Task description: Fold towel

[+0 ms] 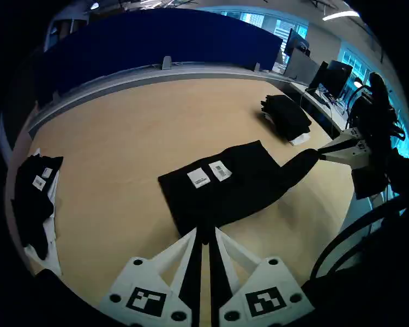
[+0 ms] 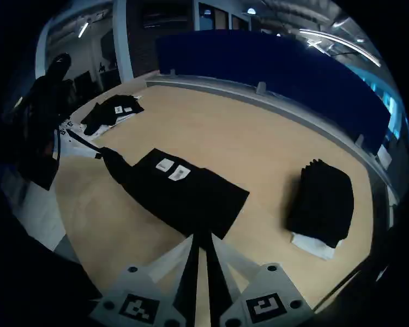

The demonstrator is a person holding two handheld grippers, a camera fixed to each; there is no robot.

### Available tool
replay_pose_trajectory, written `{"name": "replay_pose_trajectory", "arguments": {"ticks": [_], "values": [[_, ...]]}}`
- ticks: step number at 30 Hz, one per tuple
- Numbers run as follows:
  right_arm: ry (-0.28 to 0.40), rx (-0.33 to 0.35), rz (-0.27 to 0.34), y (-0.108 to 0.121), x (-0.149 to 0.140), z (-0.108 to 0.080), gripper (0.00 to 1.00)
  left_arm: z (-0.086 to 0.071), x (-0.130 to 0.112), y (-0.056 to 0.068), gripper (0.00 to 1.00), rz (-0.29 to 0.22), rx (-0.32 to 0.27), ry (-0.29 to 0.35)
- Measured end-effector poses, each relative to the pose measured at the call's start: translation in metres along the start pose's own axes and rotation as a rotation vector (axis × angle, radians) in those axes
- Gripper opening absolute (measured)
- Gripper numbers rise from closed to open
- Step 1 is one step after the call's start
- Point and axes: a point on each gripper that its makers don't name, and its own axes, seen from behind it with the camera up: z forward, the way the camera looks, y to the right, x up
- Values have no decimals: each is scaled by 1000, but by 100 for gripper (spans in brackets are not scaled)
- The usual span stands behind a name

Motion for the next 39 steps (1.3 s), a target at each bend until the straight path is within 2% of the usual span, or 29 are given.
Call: {"name": "replay_pose_trajectory", "arguments": {"ticks": [3,8,14,17,21,27,34,36,38,39], "values": [[-13,-2,10,12,5,17,8,13,9,-8,8,0,7,-13],[-41,-3,34,28,5,46,8,44,16,-24,9,25,25,-51],[-86,0,54,38,-4,75,8,82,13,-38,9,42,34,-107],[-93,-2,57,39,-9,83,8,93,10,-42,9,41,32,-125],[-91,-7,67,41,-11,89,8,99,8,-42,12,37,21,-139],[-86,-21,75,48,-8,101,12,103,9,-42,29,41,7,-140],[-79,-43,70,54,-6,110,14,108,12,-50,33,71,34,-142],[-73,-52,69,57,-5,111,19,109,13,-52,34,76,40,-138],[-69,-61,72,59,-4,113,37,110,16,-54,37,76,48,-131],[-67,-65,73,60,-3,114,38,111,17,-56,37,75,54,-126]]}}
